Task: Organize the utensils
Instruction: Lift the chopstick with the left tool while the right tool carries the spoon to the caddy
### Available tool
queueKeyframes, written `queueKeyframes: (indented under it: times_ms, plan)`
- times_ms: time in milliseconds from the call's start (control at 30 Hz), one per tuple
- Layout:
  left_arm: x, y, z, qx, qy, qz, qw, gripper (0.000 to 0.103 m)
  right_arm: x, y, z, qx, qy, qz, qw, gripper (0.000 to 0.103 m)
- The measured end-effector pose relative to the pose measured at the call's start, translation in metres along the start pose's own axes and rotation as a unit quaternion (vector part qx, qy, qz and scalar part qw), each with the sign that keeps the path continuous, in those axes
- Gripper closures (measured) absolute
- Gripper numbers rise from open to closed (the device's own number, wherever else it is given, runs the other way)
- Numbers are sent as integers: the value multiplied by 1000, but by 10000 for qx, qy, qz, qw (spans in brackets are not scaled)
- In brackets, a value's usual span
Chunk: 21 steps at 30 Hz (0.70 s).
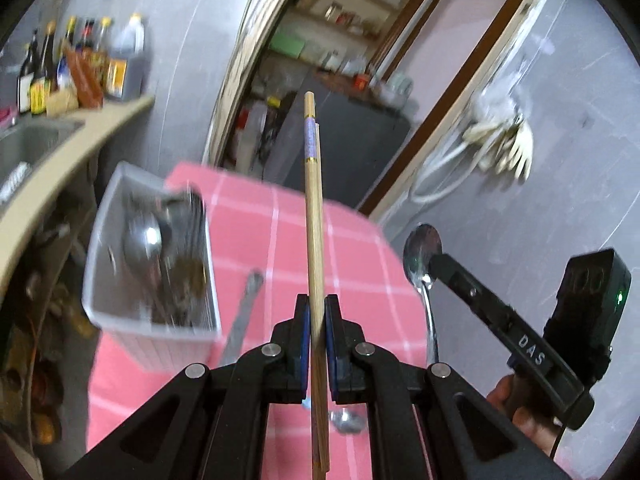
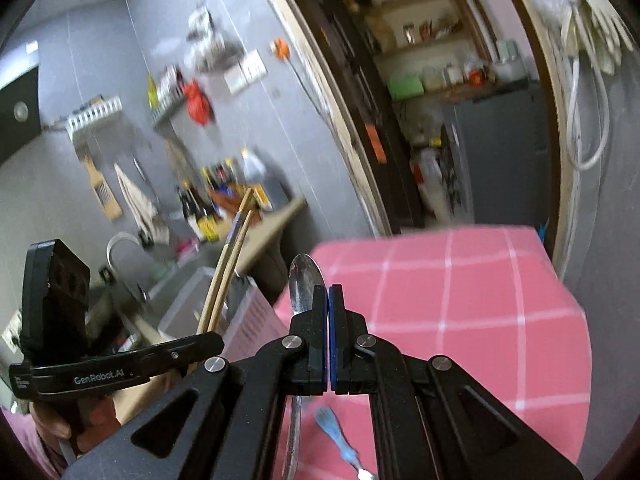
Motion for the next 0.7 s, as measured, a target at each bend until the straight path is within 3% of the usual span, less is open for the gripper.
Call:
queueKeyframes:
  times_ms: [233,400,700]
  plan:
    - [0,18,-54,569,-143,-27,9983,96,-37,-4,-33,609,-87,-187,9979,102]
    - [-20,30,-81,1061,-146,-229,9940,96,-61,-25,-43,857,-325,-541,9943,102]
    - [-57,38,-110,1907,-270,-618,9793,96,-97,-64,-37,1346,-208,-746,9879,102]
Point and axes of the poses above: each gripper's, at about its wrist camera, not at the fingertips, and y roughly against the way its jaws point, x to its right, z to its underside, the point moved 8 cm from there along -y, roughly the way its jaws point, and after that the axes turned 1 degree about -z, right-handed, at the moved point
